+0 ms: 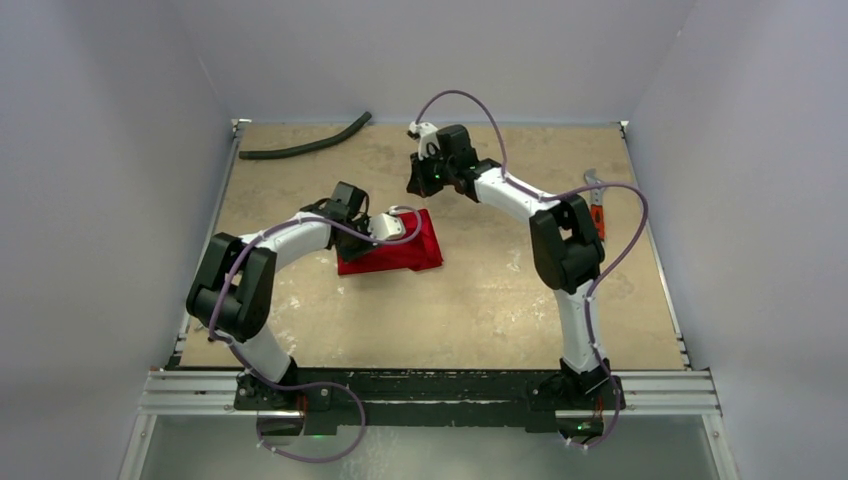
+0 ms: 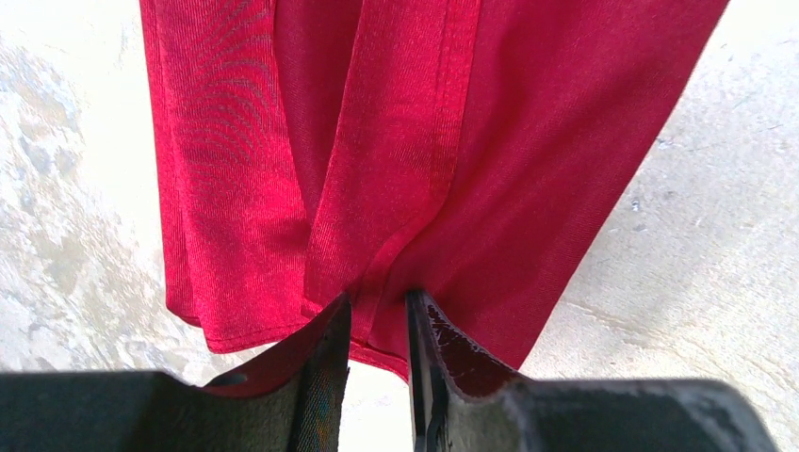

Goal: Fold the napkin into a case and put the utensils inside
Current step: Fold the lower triangle-folded napkin at the center of the board, then rotate the 2/3-rectangle-folded napkin at the center of the board.

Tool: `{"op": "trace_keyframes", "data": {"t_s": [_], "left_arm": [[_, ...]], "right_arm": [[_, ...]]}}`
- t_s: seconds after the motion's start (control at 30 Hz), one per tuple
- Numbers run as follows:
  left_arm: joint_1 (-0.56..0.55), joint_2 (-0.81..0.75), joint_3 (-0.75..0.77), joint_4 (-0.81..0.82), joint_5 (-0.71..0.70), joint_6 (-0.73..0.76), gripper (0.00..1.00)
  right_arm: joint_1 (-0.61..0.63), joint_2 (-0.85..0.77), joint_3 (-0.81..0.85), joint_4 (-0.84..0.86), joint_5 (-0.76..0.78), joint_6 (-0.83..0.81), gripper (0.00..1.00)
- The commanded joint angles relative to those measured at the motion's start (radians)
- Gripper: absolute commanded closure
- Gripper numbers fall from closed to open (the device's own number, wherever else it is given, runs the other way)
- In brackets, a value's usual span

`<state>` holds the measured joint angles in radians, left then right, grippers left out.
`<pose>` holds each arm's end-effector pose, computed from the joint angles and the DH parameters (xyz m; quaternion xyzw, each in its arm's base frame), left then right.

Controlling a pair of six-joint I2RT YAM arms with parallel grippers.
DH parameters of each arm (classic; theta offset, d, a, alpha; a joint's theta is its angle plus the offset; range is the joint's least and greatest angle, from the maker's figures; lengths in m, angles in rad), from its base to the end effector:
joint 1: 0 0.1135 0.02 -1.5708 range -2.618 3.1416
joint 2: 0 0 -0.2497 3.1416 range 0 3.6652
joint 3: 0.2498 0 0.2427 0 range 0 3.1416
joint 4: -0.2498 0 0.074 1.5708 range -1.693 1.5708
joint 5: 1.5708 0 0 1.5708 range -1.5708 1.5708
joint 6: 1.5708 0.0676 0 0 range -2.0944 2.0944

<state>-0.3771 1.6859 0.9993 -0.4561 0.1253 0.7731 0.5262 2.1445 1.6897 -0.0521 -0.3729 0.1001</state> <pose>0.3011 -0.1283 0.1305 0.5416 0.8111 -0.0183 0.2199 0.4311 0.2789 0.2073 -0.2710 0.8079 0.3055 0.4250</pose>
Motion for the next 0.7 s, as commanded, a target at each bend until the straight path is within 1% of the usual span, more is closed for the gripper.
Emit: {"op": "trace_keyframes", "data": {"t_s": [0.0, 0.03, 0.17, 0.27, 0.4, 0.5, 0.67], "left_arm": [[0.004, -0.003, -0.026, 0.063, -0.051, -0.021, 0.73], [0.004, -0.002, -0.028, 0.067, -0.056, -0.021, 0.73], [0.003, 0.007, -0.04, 0.091, -0.082, -0.021, 0.73], [0.001, 0.027, -0.045, 0.123, -0.116, -0.022, 0.73], [0.0, 0.054, -0.033, 0.156, -0.145, -0.032, 0.74], [-0.007, 0.084, -0.009, 0.175, -0.163, -0.029, 0.74], [-0.036, 0.158, 0.056, 0.186, -0.17, -0.03, 0.75]], "right_arm": [[0.047, 0.064, 0.023, -0.014, 0.036, -0.042, 1.0], [0.047, 0.066, 0.004, -0.007, 0.032, -0.037, 1.0], [0.037, 0.063, -0.088, 0.089, 0.11, -0.016, 1.0], [0.026, 0.069, -0.121, 0.107, 0.143, -0.004, 1.0], [0.026, 0.056, -0.195, 0.112, 0.134, -0.004, 1.0], [0.027, -0.016, -0.318, 0.17, 0.152, 0.036, 1.0], [0.041, -0.215, -0.576, 0.26, 0.141, 0.132, 1.0]]}}
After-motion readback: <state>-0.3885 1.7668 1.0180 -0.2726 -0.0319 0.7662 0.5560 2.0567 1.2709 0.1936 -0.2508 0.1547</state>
